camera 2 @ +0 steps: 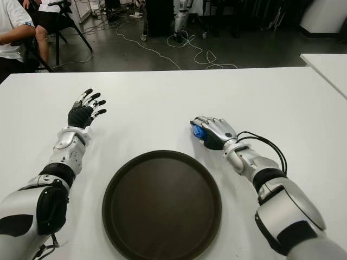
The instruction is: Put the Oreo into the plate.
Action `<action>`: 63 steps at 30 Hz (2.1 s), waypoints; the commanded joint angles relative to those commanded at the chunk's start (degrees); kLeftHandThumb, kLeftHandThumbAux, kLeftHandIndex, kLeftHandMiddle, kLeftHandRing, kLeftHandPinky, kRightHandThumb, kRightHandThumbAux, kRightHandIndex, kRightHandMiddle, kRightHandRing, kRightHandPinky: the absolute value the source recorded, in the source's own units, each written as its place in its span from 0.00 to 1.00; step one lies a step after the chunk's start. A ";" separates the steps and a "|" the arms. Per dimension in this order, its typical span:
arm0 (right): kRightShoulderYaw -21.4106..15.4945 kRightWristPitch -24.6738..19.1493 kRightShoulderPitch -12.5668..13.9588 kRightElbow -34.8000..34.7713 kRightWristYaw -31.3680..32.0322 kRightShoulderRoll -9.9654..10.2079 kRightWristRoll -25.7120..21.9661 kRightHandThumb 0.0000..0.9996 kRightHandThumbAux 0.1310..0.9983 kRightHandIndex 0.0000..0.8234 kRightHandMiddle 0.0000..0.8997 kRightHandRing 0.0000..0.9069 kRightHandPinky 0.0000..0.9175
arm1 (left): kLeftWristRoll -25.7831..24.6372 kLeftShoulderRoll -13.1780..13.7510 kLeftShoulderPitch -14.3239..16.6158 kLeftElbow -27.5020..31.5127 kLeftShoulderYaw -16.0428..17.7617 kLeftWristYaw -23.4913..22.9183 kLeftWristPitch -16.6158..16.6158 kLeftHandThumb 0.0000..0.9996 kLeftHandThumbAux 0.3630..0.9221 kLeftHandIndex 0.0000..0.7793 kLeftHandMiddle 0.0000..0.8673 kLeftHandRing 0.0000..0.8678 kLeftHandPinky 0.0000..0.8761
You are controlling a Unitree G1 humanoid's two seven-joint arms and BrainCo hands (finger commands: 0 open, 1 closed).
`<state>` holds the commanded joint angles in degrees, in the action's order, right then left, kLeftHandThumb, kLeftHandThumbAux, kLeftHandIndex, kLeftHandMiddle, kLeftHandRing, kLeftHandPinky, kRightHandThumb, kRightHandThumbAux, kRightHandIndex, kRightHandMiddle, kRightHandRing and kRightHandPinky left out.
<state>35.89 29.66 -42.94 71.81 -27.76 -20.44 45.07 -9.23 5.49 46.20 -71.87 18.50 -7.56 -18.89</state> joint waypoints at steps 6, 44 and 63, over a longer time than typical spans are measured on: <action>-0.20 -0.19 0.14 -0.02 -0.86 0.08 -0.20 0.71 0.69 0.50 0.43 0.49 0.54 | 0.08 -0.07 -0.02 0.04 -0.02 0.31 -0.12 0.17 0.73 0.17 0.22 0.28 0.38; -0.31 4.98 -3.70 -1.58 -16.14 -2.77 1.89 0.70 0.69 0.51 0.61 0.65 0.69 | 0.34 0.15 0.14 -0.40 -0.17 -0.05 -0.02 0.18 0.71 0.18 0.23 0.28 0.38; -4.55 13.99 -4.00 -12.34 -21.53 -6.36 1.39 0.70 0.69 0.51 0.72 0.76 0.79 | 0.39 0.29 0.39 -0.61 -0.09 0.33 0.42 0.16 0.72 0.17 0.22 0.28 0.37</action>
<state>31.35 43.65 -46.94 59.47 -49.29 -26.79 46.46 -8.84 5.78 46.59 -72.48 18.41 -7.23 -18.48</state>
